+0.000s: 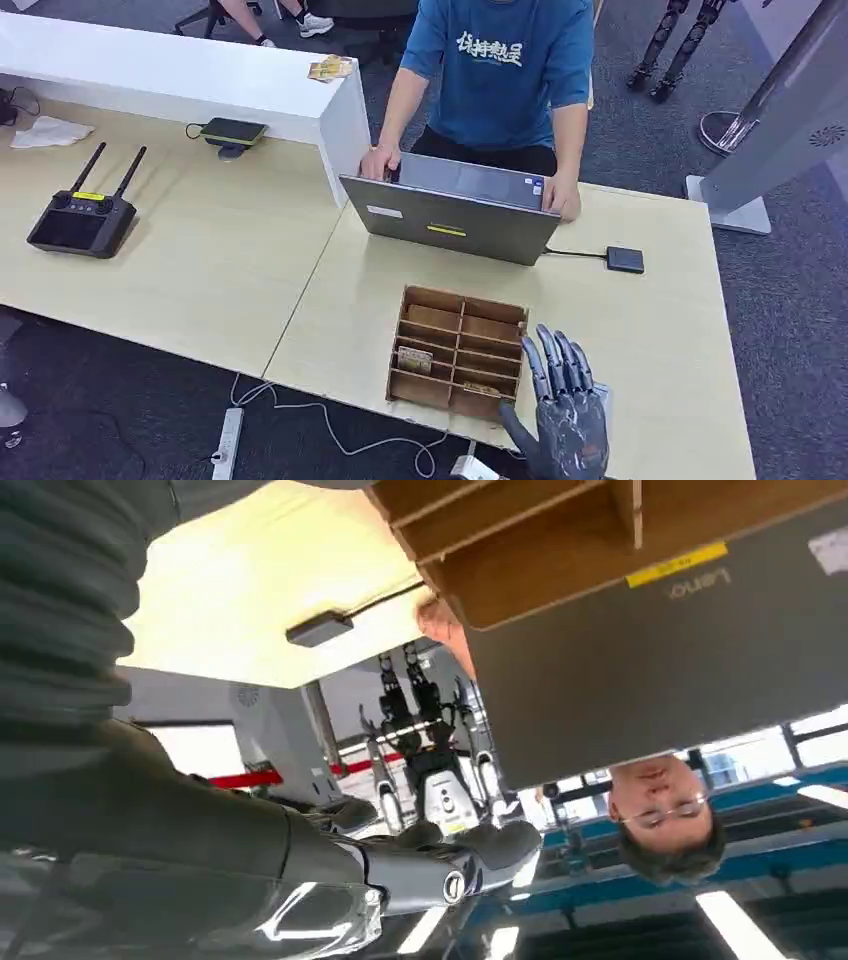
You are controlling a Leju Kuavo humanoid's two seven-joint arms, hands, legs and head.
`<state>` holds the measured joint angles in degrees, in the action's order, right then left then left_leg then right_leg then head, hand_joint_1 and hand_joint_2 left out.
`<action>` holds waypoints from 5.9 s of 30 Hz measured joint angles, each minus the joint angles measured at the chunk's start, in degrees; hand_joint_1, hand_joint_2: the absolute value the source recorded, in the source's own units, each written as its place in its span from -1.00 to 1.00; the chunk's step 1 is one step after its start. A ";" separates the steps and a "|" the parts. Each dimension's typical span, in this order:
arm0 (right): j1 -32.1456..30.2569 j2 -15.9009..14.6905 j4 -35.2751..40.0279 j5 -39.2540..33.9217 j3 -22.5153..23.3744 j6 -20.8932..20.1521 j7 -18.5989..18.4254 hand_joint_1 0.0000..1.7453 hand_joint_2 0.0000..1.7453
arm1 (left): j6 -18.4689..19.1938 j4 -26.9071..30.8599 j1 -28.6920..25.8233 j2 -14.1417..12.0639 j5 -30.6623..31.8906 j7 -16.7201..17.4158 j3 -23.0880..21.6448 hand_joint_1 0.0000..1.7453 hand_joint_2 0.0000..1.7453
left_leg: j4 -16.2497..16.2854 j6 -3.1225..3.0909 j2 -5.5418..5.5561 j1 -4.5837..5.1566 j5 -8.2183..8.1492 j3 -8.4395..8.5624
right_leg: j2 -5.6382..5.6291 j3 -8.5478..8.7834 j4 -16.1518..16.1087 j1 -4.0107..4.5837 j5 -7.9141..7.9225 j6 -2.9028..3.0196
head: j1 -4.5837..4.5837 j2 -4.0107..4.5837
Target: Pass the card to the sensor for recognition and then transmit it.
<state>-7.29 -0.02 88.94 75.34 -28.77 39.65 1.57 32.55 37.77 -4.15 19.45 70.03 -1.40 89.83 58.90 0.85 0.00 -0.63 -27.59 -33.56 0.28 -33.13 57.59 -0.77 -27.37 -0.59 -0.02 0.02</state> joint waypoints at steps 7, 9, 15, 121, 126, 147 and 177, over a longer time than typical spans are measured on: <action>-0.38 -3.10 -0.70 -3.95 -4.24 0.00 -1.77 -1.00 1.00 | 0.48 0.02 -0.46 -0.02 -0.85 0.02 0.00 -1.00 -1.00 | 0.00 0.01 -0.01 0.00 -0.06 0.01 | -0.01 -0.01 0.00 0.00 -0.01 -0.01 | 0.00 0.00; -0.34 -3.50 -0.81 -4.72 -5.22 0.00 -1.94 -1.00 1.00 | 0.50 0.00 -0.58 -0.02 -0.98 0.02 0.00 -1.00 -1.00 | 0.00 0.01 -0.01 0.00 -0.06 0.01 | -0.02 -0.01 0.00 0.00 -0.01 -0.01 | 0.02 0.00; -0.35 -3.89 -1.25 -3.93 -8.63 0.00 -3.15 -1.00 1.00 | 0.70 0.02 -0.77 -0.02 -0.98 0.02 0.00 -1.00 -1.00 | 0.00 0.02 -0.01 -0.01 -0.06 0.01 | -0.01 -0.01 0.00 0.01 -0.03 0.00 | 0.00 0.00; 9.49 -6.34 -9.73 0.02 -16.59 -8.85 -14.10 -1.00 1.00 | -0.07 1.64 -0.80 0.04 -2.14 1.31 0.02 -1.00 -1.00 | 0.00 0.00 -0.01 0.00 -0.07 0.01 | -0.01 0.01 0.00 0.00 -0.03 0.00 | 0.00 0.00; 9.46 -6.36 -9.35 0.06 -16.59 -8.70 -14.53 -1.00 1.00 | -0.07 1.66 -0.80 0.04 -2.21 1.31 0.02 -1.00 -1.00 | 0.00 0.00 -0.02 0.00 -0.07 0.02 | -0.01 0.01 0.00 0.00 -0.03 0.00 | 0.00 0.00; 9.15 -6.36 -8.26 -3.83 -16.59 -8.52 -12.76 -0.72 1.00 | -0.15 1.64 -0.80 0.04 -2.64 1.31 0.02 -1.00 -1.00 | 0.00 0.00 -0.02 0.00 -0.07 0.02 | -0.01 0.01 0.00 0.00 -0.03 0.00 | 0.00 0.00; 8.80 -6.34 -8.26 -5.92 -16.59 -7.93 -11.80 -1.00 1.00 | -0.11 1.64 -0.81 0.04 -2.73 1.31 0.02 -1.00 -1.00 | 0.00 0.00 -0.02 -0.01 -0.07 0.02 | -0.01 0.01 0.00 0.01 -0.03 0.00 | 0.00 0.00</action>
<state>1.51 -6.36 80.67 69.42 -45.35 31.71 -10.23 32.44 39.41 -4.96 19.50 67.30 -0.09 89.85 58.90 0.85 -0.02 -0.64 -27.66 -33.55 0.27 -33.12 57.59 -0.77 -27.40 -0.59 -0.02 0.02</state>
